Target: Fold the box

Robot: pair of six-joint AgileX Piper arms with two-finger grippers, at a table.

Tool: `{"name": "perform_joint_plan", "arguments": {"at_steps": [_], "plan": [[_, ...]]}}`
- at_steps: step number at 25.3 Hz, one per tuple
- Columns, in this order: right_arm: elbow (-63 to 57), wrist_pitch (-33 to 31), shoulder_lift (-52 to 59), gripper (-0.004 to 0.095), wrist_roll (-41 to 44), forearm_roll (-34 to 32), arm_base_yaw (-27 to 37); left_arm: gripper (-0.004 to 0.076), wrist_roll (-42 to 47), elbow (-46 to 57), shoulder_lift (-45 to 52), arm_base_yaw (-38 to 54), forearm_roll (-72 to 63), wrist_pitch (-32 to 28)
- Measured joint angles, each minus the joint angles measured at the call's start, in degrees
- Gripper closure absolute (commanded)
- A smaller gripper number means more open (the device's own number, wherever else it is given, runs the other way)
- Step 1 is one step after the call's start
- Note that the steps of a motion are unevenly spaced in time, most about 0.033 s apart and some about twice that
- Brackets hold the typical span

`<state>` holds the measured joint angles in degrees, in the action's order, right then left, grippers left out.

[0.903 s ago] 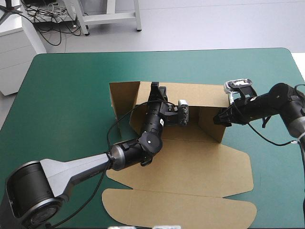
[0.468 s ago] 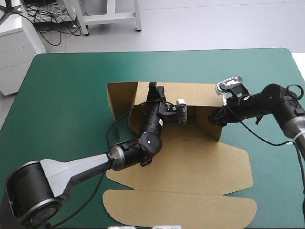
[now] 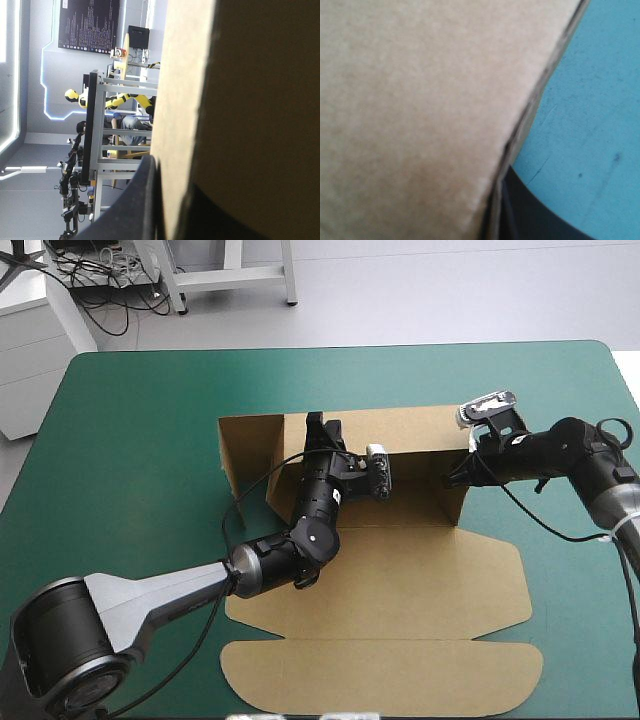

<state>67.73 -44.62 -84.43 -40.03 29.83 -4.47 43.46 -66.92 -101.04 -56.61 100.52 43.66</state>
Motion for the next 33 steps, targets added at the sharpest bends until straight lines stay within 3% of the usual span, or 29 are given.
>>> {"name": "perform_joint_plan", "arguments": {"at_steps": [8,11,14,17,27,33], "plan": [[-0.1,0.8,-0.1,0.0912,-2.2,0.6,0.0,0.0697,0.1,0.1,0.0,0.0,0.0,0.2],[-0.1,1.0,-0.1,0.0906,-3.1,0.6,0.0,0.0591,0.4,0.1,0.0,0.0,0.0,0.2],[-0.1,1.6,-0.2,0.0906,-3.6,0.7,0.0,0.0356,1.1,0.3,-0.1,0.0,-0.1,-0.4],[-0.1,2.4,-0.4,0.0906,-4.1,1.0,0.0,0.0234,1.6,0.7,-0.2,0.0,-0.1,-1.3],[0.5,9.2,-5.6,0.0906,-5.3,4.5,-0.1,0.0223,3.4,-1.8,0.2,-2.2,-2.3,-3.2],[2.8,10.7,-8.2,0.0906,-3.8,6.5,-0.4,0.0260,4.5,-3.6,9.6,-7.6,-3.5,-2.6]]}}
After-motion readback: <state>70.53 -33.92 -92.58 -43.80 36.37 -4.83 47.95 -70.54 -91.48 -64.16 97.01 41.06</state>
